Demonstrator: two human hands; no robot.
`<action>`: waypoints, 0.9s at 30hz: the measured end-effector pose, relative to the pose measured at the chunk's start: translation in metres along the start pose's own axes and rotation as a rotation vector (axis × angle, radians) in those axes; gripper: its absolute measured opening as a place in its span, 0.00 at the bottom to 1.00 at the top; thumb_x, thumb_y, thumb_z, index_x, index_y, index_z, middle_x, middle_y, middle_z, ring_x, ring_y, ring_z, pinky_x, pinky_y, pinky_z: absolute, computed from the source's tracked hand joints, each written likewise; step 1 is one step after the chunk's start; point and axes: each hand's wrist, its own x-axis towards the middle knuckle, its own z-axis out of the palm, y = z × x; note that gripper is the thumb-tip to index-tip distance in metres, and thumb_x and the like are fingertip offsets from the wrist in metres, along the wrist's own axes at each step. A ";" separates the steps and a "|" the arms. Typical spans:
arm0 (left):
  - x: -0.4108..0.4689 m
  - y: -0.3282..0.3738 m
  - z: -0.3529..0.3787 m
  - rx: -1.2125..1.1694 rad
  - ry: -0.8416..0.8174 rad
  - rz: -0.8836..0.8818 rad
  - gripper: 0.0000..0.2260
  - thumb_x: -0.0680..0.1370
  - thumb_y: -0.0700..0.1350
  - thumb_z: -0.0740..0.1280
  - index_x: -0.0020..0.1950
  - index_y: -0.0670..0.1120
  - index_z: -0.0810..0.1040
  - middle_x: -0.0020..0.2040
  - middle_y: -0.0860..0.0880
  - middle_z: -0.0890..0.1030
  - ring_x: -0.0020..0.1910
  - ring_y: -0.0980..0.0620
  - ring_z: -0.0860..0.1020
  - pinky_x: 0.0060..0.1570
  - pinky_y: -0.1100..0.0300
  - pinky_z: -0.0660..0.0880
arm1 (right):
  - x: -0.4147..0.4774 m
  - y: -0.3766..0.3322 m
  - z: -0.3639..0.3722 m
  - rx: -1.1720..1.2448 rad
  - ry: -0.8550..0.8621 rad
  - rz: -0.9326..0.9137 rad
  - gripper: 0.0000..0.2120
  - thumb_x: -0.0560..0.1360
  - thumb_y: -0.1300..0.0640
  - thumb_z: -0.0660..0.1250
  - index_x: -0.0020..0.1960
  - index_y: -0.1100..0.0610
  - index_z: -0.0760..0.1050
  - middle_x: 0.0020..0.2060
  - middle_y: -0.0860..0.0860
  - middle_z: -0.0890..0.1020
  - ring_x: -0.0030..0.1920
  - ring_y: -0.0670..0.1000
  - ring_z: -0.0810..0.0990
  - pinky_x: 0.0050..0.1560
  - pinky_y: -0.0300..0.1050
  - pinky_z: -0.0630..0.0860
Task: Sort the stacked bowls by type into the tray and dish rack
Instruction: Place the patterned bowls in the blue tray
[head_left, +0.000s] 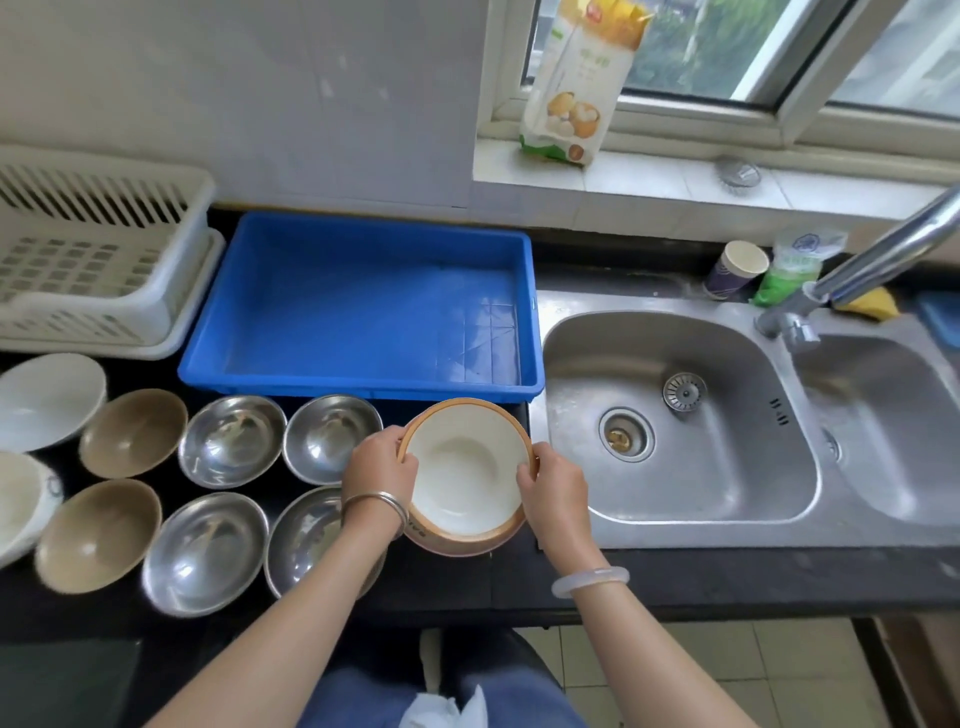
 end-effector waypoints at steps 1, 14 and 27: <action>0.002 0.005 -0.003 -0.019 -0.007 0.003 0.08 0.73 0.36 0.62 0.45 0.46 0.79 0.38 0.49 0.81 0.38 0.47 0.77 0.33 0.60 0.71 | 0.001 0.000 -0.005 0.008 0.013 -0.007 0.05 0.77 0.60 0.62 0.41 0.57 0.70 0.35 0.51 0.75 0.35 0.52 0.72 0.31 0.39 0.63; -0.008 0.090 0.027 -0.034 -0.226 0.172 0.07 0.72 0.39 0.66 0.43 0.51 0.74 0.36 0.58 0.76 0.37 0.55 0.75 0.29 0.66 0.66 | -0.001 0.050 -0.090 0.051 0.227 0.132 0.06 0.73 0.61 0.62 0.44 0.57 0.78 0.34 0.52 0.80 0.38 0.56 0.76 0.35 0.45 0.67; -0.042 0.096 0.100 0.092 -0.376 0.223 0.07 0.72 0.37 0.67 0.47 0.47 0.75 0.38 0.51 0.77 0.38 0.49 0.77 0.35 0.61 0.72 | -0.033 0.127 -0.090 0.097 0.198 0.294 0.07 0.74 0.60 0.63 0.45 0.56 0.80 0.33 0.49 0.80 0.34 0.50 0.76 0.27 0.35 0.66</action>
